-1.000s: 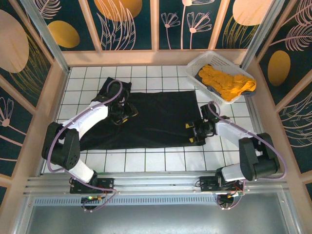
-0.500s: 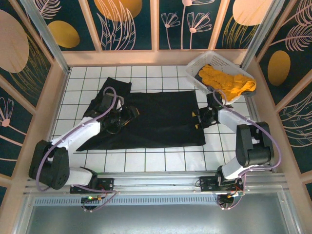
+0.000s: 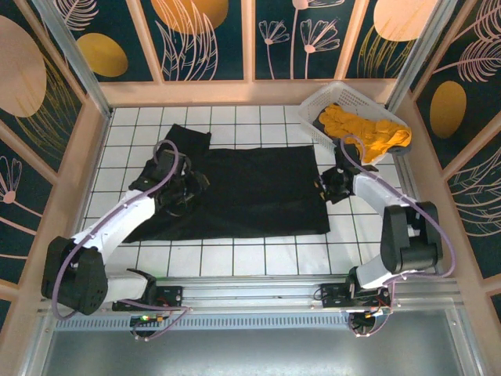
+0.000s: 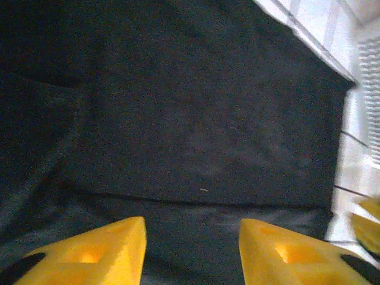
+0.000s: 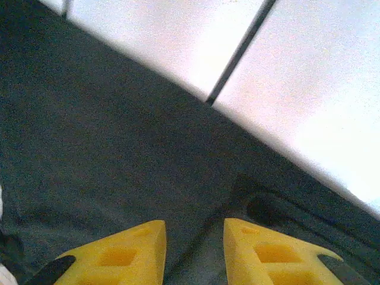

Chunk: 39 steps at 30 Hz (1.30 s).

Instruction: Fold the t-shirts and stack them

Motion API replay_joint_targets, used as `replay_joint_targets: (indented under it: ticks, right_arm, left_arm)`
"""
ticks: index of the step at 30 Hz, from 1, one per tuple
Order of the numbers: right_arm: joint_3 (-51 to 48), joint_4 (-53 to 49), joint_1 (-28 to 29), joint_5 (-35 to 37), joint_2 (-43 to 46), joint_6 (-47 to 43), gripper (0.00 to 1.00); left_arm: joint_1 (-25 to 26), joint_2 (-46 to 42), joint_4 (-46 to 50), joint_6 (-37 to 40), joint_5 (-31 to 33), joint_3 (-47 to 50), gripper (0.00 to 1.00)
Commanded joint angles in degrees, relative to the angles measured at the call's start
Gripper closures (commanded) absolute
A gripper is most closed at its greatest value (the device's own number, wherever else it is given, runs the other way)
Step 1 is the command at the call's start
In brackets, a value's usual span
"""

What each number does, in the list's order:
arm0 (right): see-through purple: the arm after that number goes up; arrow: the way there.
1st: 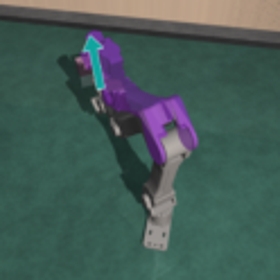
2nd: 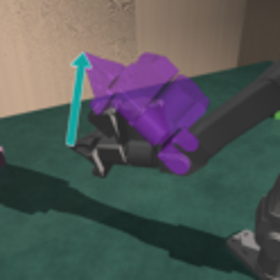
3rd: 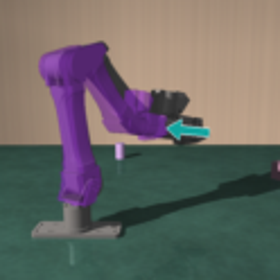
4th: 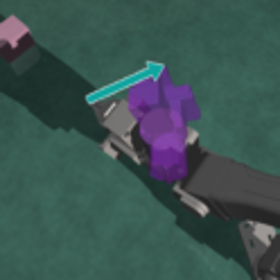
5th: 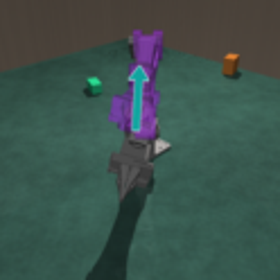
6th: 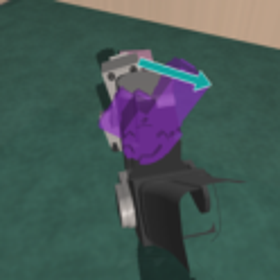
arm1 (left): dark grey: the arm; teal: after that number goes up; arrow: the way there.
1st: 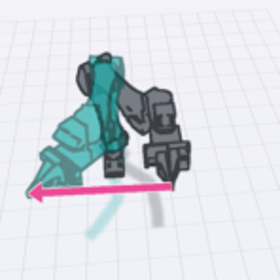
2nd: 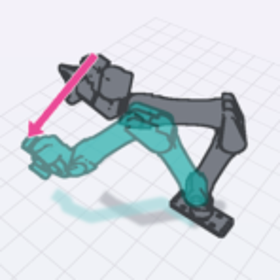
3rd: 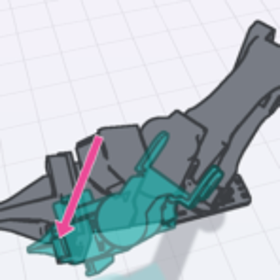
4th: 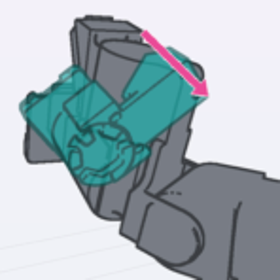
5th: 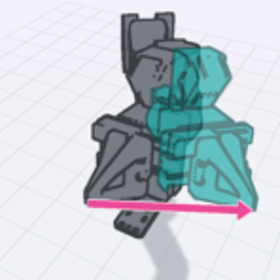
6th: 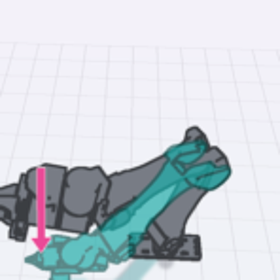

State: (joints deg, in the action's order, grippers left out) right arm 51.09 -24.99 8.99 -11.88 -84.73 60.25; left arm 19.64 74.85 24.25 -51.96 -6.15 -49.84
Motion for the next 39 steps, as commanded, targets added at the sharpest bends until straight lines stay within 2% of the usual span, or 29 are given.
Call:
replay_joint_targets:
  ticks: [1,6,11,17,22,27,30,34,39]
  right_arm:
    - [-3.16,-4.15,1.90,0.89,5.29,-13.51,0.75]
    - [-7.70,-5.55,6.26,-1.28,4.41,-20.15,0.80]
    - [-7.48,-4.97,7.55,1.43,0.51,-21.13,0.80]
    - [-5.56,-8.76,7.53,6.19,-6.47,-20.37,0.81]
    - [-7.06,-13.01,7.48,8.00,-9.20,-20.20,0.81]
    - [-10.98,-16.82,7.55,6.82,-5.39,-20.22,0.81]
    - [-12.99,-19.47,7.79,6.14,-0.86,-19.17,0.80]
    - [-14.30,-21.05,7.73,4.51,2.50,-17.80,0.78]
    - [-15.32,-19.43,7.76,4.04,0.96,-18.11,0.77]
  left_arm:
    - [-6.39,0.24,14.23,-1.17,8.92,1.03,0.68]
    - [-13.81,2.35,13.11,-0.92,7.27,3.52,0.74]
    - [-18.90,7.41,12.16,0.14,8.48,4.46,0.77]
    - [-24.01,13.68,8.25,4.64,13.63,4.86,0.77]
    - [-24.38,14.99,6.05,8.63,18.52,4.62,0.75]
    - [-24.38,12.49,5.92,10.71,20.16,7.83,0.73]
    - [-24.40,9.85,4.90,11.89,19.88,8.89,0.69]
    - [-24.38,8.35,3.49,13.78,15.93,7.56,0.61]
    - [-24.38,11.17,8.50,11.69,16.58,8.19,0.63]
